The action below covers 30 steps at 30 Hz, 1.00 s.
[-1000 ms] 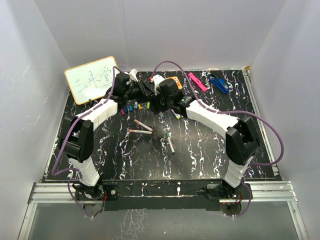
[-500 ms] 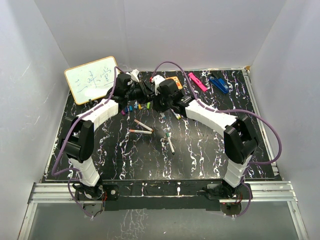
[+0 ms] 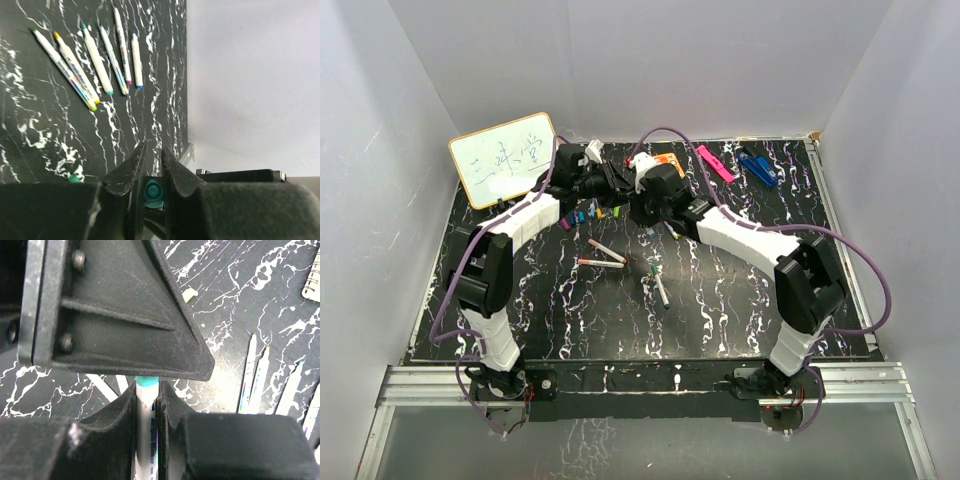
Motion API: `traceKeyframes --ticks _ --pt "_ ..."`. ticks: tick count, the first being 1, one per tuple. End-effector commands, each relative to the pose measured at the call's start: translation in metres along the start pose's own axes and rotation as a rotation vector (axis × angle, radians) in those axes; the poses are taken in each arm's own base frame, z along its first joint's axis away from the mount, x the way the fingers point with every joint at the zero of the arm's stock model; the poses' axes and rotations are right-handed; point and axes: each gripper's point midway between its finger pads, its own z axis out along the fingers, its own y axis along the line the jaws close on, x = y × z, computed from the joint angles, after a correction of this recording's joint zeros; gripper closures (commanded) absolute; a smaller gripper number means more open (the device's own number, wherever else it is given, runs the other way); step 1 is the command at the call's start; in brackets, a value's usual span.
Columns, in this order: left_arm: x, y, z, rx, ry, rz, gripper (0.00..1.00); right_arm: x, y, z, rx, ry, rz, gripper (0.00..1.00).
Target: Open the pen caps
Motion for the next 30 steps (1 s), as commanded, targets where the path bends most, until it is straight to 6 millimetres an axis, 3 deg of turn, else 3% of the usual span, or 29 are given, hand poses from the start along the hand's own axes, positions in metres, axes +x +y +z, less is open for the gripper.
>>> traceKeyframes --ticks 1,12,17,22,26,30 --pt "-0.093 0.023 -0.028 -0.057 -0.244 -0.015 1.0 0.021 0.001 -0.039 0.001 0.044 -0.02 1.0" --pt "-0.112 0.052 -0.048 -0.149 -0.288 0.001 1.0 0.033 -0.003 -0.044 0.019 0.073 -0.02 1.0" --pt "-0.116 0.066 -0.053 -0.238 -0.301 0.042 1.0 0.026 -0.004 -0.053 0.031 0.058 -0.019 1.0" --pt "-0.127 0.079 -0.063 -0.358 -0.331 0.097 1.0 0.036 -0.007 -0.066 0.047 0.075 -0.008 1.0" --pt "-0.132 0.074 -0.065 -0.358 -0.337 0.118 1.0 0.042 -0.014 -0.074 0.084 0.067 -0.006 1.0" --pt "-0.124 0.065 -0.067 -0.321 -0.318 0.112 1.0 0.038 -0.039 -0.055 0.161 0.07 -0.009 1.0"
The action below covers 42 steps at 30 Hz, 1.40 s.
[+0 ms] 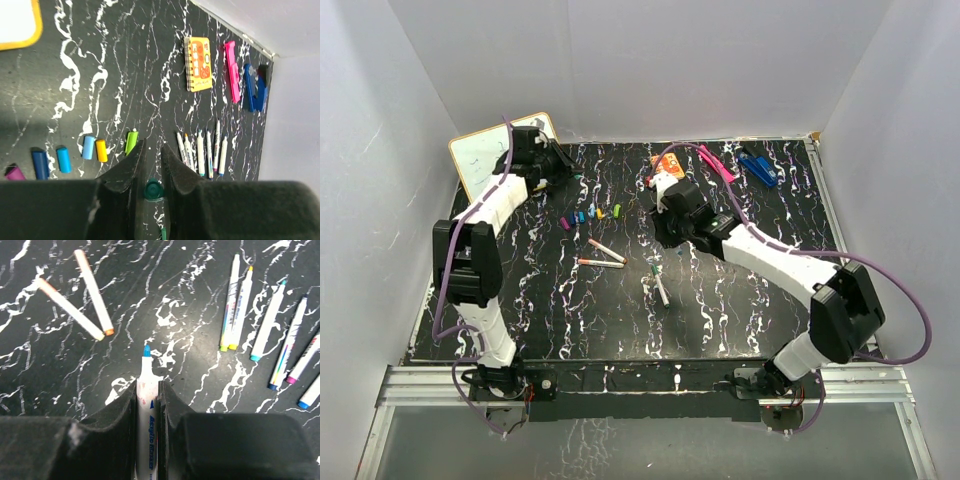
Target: Open the pen caps
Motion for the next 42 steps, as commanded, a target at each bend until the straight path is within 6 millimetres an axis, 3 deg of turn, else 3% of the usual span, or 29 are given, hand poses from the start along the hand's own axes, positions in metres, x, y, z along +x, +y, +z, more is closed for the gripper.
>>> traceKeyframes --ticks 1,9,16,31,38,42 --pt "0.01 -0.028 -0.016 0.052 0.016 0.057 1.0 -0.017 -0.031 0.021 0.102 -0.025 0.006 1.0" --pt "0.036 -0.021 -0.05 0.034 0.076 0.097 1.0 -0.042 -0.055 0.094 0.13 0.001 -0.004 1.0" --pt "0.054 -0.016 -0.055 0.025 0.13 0.098 1.0 -0.042 -0.059 0.128 0.124 0.016 -0.003 1.0" --pt "0.076 -0.015 -0.037 0.018 0.191 0.103 1.0 -0.031 -0.06 0.153 0.101 0.038 0.005 1.0" --pt "0.098 -0.006 -0.013 -0.028 0.247 0.137 1.0 -0.029 -0.059 0.155 0.085 0.042 0.011 0.79" --pt "0.105 -0.001 -0.002 -0.056 0.262 0.163 1.0 -0.027 -0.058 0.155 0.08 0.045 0.013 0.73"
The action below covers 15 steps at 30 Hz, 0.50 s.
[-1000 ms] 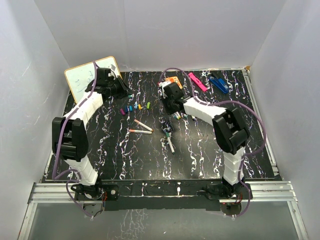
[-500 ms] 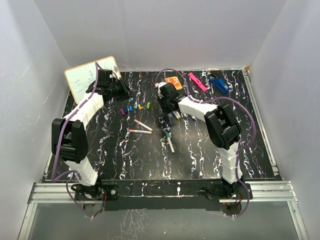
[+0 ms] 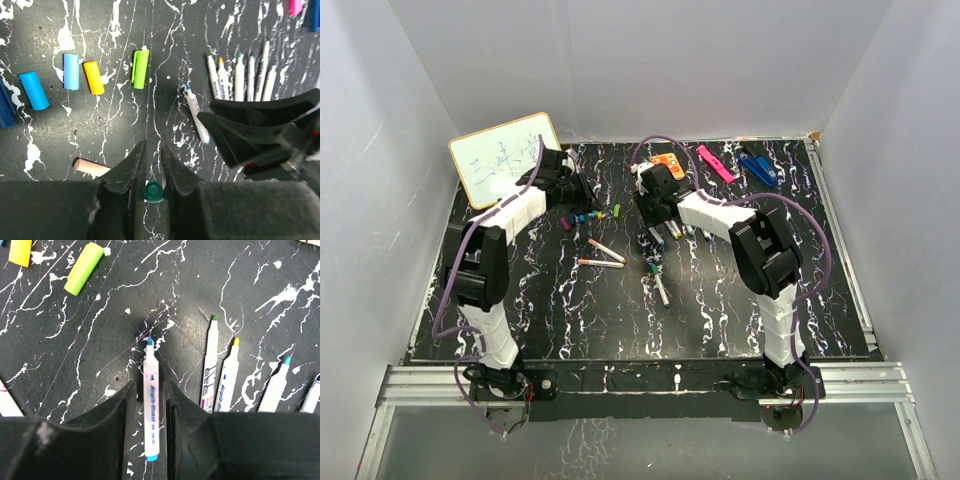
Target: Open the pen caps
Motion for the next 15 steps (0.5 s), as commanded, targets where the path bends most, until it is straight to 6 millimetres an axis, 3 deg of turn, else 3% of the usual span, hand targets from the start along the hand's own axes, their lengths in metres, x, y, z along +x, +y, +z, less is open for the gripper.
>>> traceKeyframes --ticks 1,8,15 --pt "-0.006 -0.007 0.004 -0.018 -0.006 0.052 1.0 -0.028 0.0 0.002 -0.014 -0.086 -0.003 0.73" --pt "-0.007 -0.003 0.023 -0.072 0.008 0.09 1.0 -0.033 -0.001 -0.005 -0.011 -0.104 0.002 0.7" --pt "-0.007 0.001 0.048 -0.128 0.033 0.142 1.0 -0.06 -0.008 -0.04 0.014 -0.195 0.01 0.58"
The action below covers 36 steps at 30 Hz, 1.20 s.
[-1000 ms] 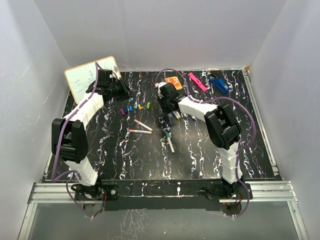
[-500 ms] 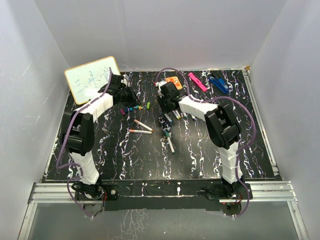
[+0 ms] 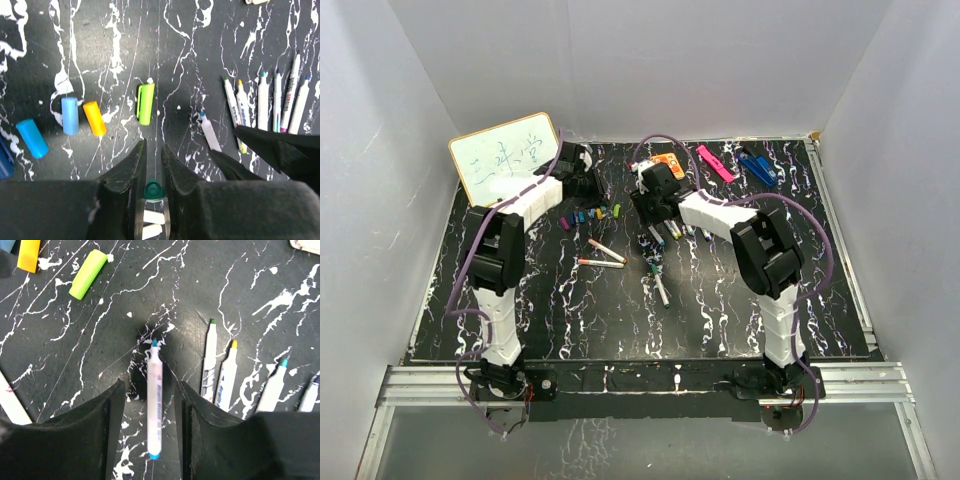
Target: Open the pen caps
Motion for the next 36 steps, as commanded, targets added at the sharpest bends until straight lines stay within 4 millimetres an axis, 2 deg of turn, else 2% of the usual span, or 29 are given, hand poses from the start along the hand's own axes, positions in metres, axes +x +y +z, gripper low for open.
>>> traceKeyframes --ticks 1,6,15,25,32,36 --pt "-0.003 0.001 0.01 -0.05 0.008 0.052 1.0 -0.062 -0.007 -0.048 0.024 -0.195 0.007 0.57" --pt "-0.006 0.01 0.021 -0.107 0.008 0.077 1.0 -0.072 -0.007 -0.08 0.02 -0.25 0.021 0.56" --pt "-0.008 0.021 0.032 -0.157 0.008 0.083 1.0 -0.051 0.01 -0.113 -0.061 -0.232 0.007 0.52" --pt "-0.005 0.028 0.039 -0.182 0.018 0.08 0.96 0.008 0.033 -0.118 -0.071 -0.098 0.056 0.52" --pt "-0.002 0.03 0.042 -0.182 0.025 0.076 0.88 0.046 0.053 -0.123 -0.078 -0.028 0.095 0.51" --pt "-0.001 0.03 0.043 -0.181 0.027 0.074 0.8 0.066 0.063 -0.122 -0.085 0.016 0.103 0.51"
